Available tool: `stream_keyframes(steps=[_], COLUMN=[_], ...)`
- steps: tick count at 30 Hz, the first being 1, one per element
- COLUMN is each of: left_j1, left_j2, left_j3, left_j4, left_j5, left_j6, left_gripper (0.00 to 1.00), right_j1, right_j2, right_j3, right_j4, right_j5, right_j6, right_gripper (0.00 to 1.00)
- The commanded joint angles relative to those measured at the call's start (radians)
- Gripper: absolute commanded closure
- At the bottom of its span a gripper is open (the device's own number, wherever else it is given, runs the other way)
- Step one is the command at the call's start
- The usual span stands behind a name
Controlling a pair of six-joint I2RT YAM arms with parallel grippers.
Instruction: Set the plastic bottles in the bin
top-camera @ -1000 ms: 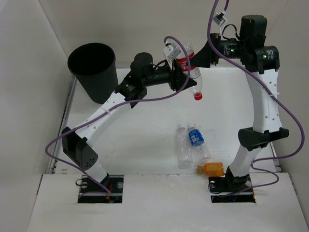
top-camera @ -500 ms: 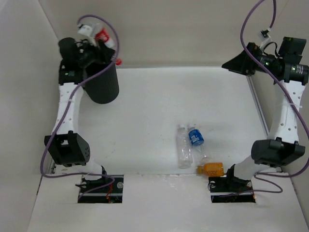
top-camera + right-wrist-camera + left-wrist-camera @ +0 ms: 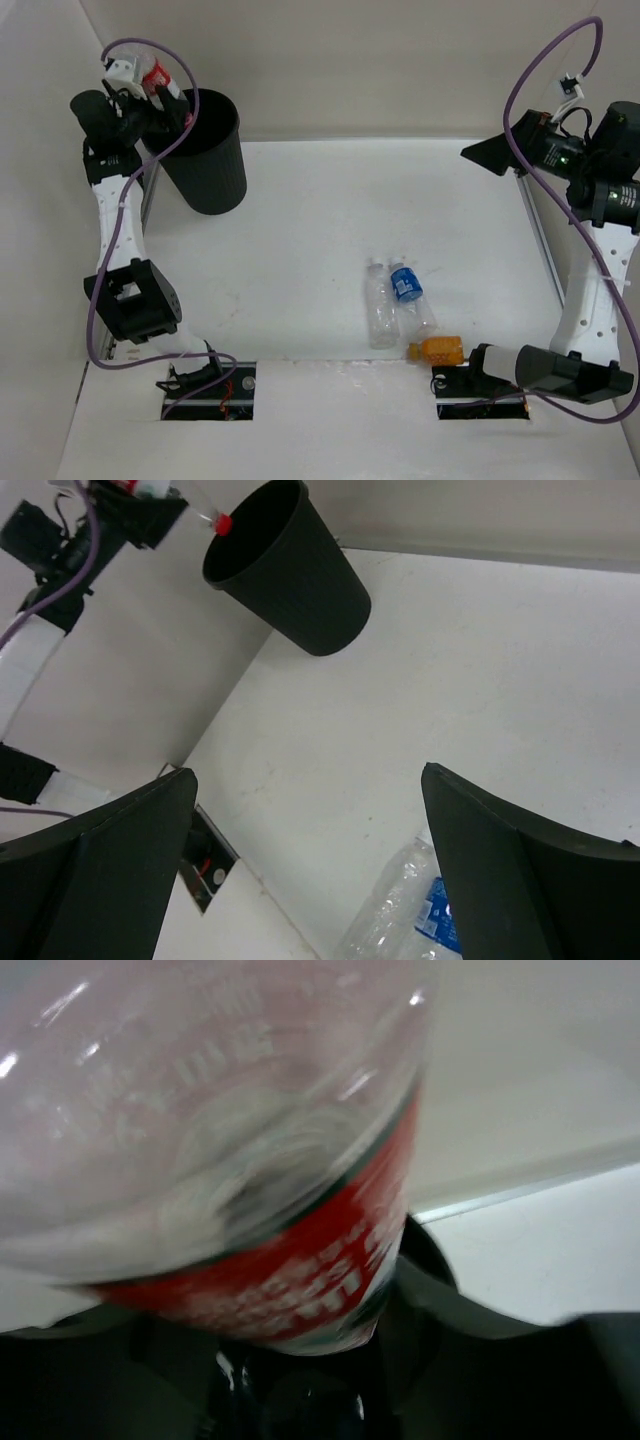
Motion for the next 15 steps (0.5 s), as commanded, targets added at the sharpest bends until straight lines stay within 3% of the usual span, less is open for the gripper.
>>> stream_keyframes(steps=[1, 2, 5, 7, 10, 12, 15], left_j1=[0.021, 0.024, 0.028, 0.028, 0.016, -0.008, -0.027], left_j2=[-0.011, -0.022, -0.056, -0.097, -0.211, -0.313, -0.451], left_j3=[-0.129, -0.162, -0.204, -0.204, -0.206, -0.194, -0.184], left_j4=[0.106, 0.129, 0.154, 0.147, 0.117, 0.033, -0.107], left_j5=[0.01, -0.001, -0.017, -0.027, -0.101, -0.186, -0.256], left_j6=[0.021, 0.021, 0.015, 0.004, -0.005, 0.007, 0.02], left_gripper=[0.14, 0.02, 0.0, 0.0, 0.0, 0.0, 0.0], right_j1=[-0.004, -0.008, -0.008, 0.016, 0.209, 0.355, 0.427], right_j2=[-0.05, -0.056, -0.063, -0.076, -0.066, -0.061, -0.119], right_j3=[0.005, 0.013, 0.041, 0.048, 0.012, -0.123, -0.356], right_j4=[0.064, 0.052, -0.011, -0.097, -0.336, -0.416, -0.377], right_j5=[0.011, 0.018, 0.061, 0.17, 0.569, 0.858, 0.939], right_j6=[-0.001, -0.009, -0.063, -0.168, -0.432, -0.527, -0.548], right_gripper=[0.0, 0.0, 0.0, 0.0, 0.0, 0.0, 0.0])
